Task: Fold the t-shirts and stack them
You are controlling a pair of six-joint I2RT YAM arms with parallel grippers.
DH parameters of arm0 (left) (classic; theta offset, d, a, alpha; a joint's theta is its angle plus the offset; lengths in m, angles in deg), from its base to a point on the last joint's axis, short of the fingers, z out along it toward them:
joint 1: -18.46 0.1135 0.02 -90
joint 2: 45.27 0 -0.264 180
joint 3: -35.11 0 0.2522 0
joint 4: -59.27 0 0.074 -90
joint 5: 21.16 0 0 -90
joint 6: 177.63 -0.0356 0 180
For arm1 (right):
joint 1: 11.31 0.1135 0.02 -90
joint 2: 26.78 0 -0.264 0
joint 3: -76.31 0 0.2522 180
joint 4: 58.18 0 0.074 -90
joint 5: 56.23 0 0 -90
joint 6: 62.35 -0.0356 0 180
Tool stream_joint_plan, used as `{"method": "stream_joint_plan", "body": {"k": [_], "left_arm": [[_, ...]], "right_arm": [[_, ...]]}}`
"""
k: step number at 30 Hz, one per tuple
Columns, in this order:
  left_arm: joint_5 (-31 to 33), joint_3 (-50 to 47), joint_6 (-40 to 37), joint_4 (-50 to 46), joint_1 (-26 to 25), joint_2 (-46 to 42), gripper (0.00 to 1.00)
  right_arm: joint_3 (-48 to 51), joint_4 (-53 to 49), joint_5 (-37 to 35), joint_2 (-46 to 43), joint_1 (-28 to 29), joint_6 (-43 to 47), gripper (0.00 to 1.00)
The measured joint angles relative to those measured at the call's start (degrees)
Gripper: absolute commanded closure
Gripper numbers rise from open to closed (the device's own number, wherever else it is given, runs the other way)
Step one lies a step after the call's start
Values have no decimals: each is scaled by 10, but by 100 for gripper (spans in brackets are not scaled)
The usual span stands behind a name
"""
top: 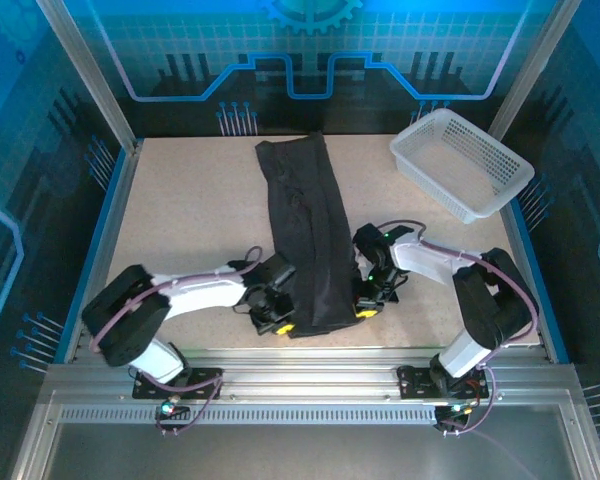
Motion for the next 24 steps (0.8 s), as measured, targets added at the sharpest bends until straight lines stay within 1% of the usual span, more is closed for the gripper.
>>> {"method": "stream_joint_plan", "body": {"k": [4, 7, 10, 13, 16, 20, 24], "left_arm": [[-1, -73, 15, -5, 1, -107, 100], [-1, -106, 36, 0, 1, -176, 100], [0, -120, 62, 10, 3, -222, 100], [5, -117, 76, 14, 13, -243, 100], [20, -94, 81, 9, 41, -257, 100], [24, -42, 80, 23, 105, -247, 100], [13, 31, 59, 43, 174, -180, 100]], "right_arm": [[12, 9, 28, -34, 54, -47, 100], [31, 18, 45, -58, 60, -84, 100], [34, 20, 55, -71, 57, -117, 100], [17, 10, 55, -77, 48, -144, 100], [-18, 0, 52, -79, 24, -161, 100], [-82, -9, 44, -73, -17, -172, 100], [-179, -17, 33, -22, -47, -171, 100]]}}
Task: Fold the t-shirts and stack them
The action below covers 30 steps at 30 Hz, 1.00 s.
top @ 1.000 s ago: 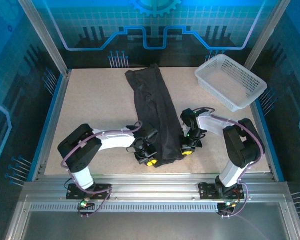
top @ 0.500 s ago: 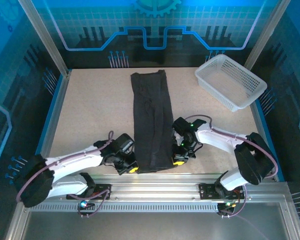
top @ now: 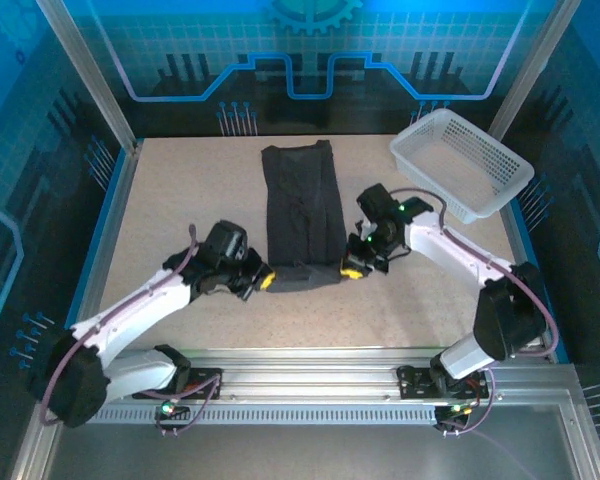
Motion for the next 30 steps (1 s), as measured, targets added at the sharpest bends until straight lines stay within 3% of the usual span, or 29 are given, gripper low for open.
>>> {"method": "stream_joint_plan", "body": {"k": [12, 14, 16, 20, 23, 26, 30], "left_arm": [[-61, 270, -109, 21, 135, 308, 100], [-66, 312, -123, 19, 145, 360, 96], [-74, 342, -138, 19, 153, 403, 74], [-84, 392, -163, 8, 163, 464, 61], [-78, 393, -180, -16, 169, 454, 55], [-65, 338, -181, -14, 167, 385, 54], [-53, 193, -158, -13, 143, 227, 56]], "right_arm": [[-324, -10, -17, 291, -70, 12, 99], [-377, -20, -20, 339, -75, 14, 84], [-427, -31, -26, 388, -80, 16, 68], [-490, -56, -37, 440, -92, 33, 50], [-517, -72, -53, 439, -101, 55, 46], [-503, -73, -73, 405, -105, 79, 44], [-323, -36, -87, 261, -106, 94, 44]]}}
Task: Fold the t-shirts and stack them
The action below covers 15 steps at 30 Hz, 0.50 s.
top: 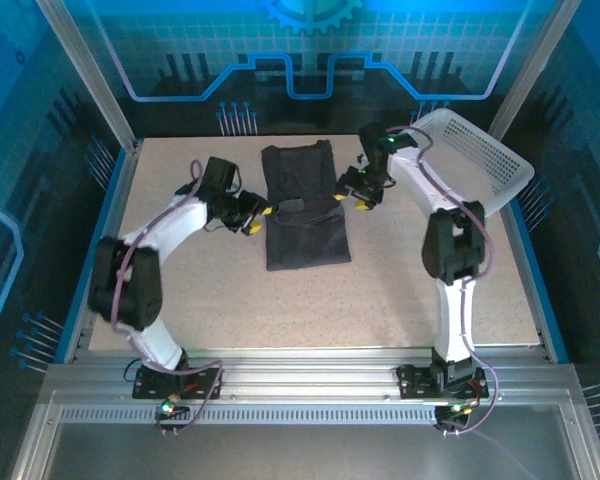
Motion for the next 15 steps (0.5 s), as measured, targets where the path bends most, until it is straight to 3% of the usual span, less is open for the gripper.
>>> {"method": "stream_joint_plan", "body": {"k": [3, 7, 10, 15], "left_arm": [[-3, -109, 47, 35, -30, -71, 55], [-6, -216, 122, 113, -42, -57, 49], [-6, -238, 167, 167, -43, -22, 49], [-6, -228, 201, 249, -49, 26, 54]], "right_arm": [[150, 38, 12, -101, 2, -5, 43], [294, 117, 54, -144, 13, -31, 42], [347, 169, 84, -124, 16, -51, 42], [353, 232, 113, -76, 16, -69, 45]]}}
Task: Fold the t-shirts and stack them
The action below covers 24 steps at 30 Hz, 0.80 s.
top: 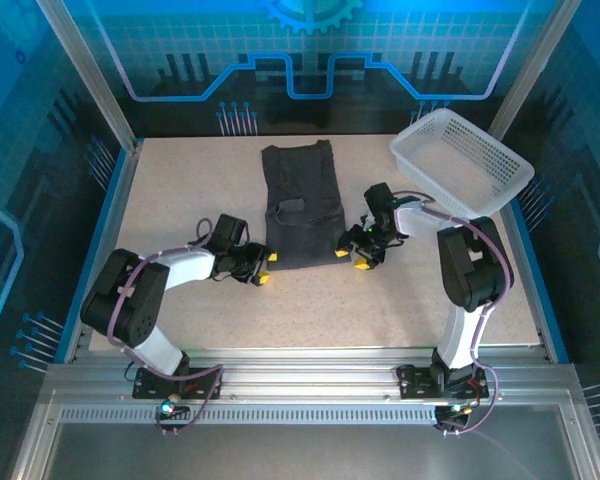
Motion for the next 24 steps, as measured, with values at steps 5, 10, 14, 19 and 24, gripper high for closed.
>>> {"method": "stream_joint_plan", "body": {"k": [5, 10, 14, 19, 24], "left_arm": [[-9, 12, 17, 8, -2, 26, 67], [-10, 49, 12, 12, -4, 63, 94], [-4, 83, -8, 15, -2, 76, 100], [6, 150, -45, -43, 18, 56, 100], [11, 240, -79, -94, 40, -5, 100]], "right_arm": [[-17, 9, 15, 33, -2, -17, 57], [-39, 31, 23, 62, 0, -27, 90], [-49, 30, 23, 62, 0, -36, 100], [-106, 1, 19, 61, -4, -40, 100], [-218, -38, 19, 42, -20, -40, 100]]}}
